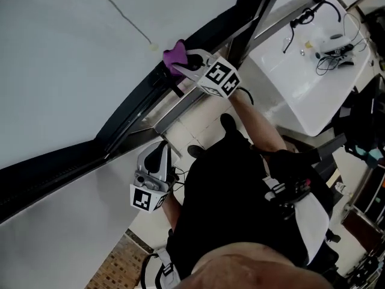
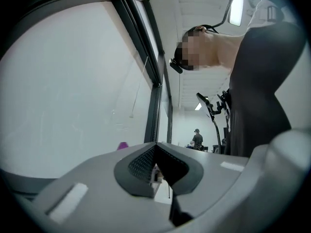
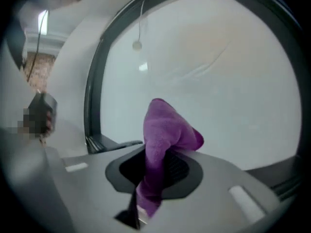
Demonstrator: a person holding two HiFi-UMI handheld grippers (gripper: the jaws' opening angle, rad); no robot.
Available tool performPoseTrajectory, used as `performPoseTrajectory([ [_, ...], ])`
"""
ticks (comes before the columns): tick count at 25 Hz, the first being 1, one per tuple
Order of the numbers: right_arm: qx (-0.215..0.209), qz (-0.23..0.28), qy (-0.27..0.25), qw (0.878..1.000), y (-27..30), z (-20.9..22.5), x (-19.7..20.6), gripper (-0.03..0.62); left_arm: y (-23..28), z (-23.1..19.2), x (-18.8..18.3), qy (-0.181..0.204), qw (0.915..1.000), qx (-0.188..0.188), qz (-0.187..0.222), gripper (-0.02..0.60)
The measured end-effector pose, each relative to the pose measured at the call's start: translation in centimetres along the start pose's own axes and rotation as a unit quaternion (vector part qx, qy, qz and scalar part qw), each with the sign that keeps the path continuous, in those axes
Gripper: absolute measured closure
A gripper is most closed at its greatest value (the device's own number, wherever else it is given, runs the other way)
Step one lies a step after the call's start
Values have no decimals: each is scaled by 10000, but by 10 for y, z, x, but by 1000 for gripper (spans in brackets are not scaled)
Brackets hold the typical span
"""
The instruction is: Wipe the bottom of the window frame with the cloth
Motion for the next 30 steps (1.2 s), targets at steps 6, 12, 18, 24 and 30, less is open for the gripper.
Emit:
performPoseTrajectory([
  [6, -731, -465, -230, 9960, 28, -11, 10, 530, 13, 14, 0, 140, 9995, 249, -161, 581],
  [12, -2782, 143, -44, 9604, -44, -53, 29, 531, 15, 8, 3, -45, 9997, 250, -48, 581],
  [18, -2749, 336, -496, 9596, -93, -66, 5, 531, 22, 4, 10, -109, 9994, 313, -25, 580],
  [24, -273, -485, -94, 9984, 28, -1, -16, 531, 30, 15, 6, -78, 9994, 343, -1, 580],
  [30, 211, -1918, -1192, 9739, 24, 7, 0, 531, 17, 8, 0, -50, 9999, 50, 72, 580],
])
Point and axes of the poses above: the fingertips, and each gripper's own axes: y forward along the fingers, z to its right, x out of its underside, the point moved 5 cm from there along -y, backward along the fingers, and after that the axes turned 1 degree about -z, right-handed, at the moved point
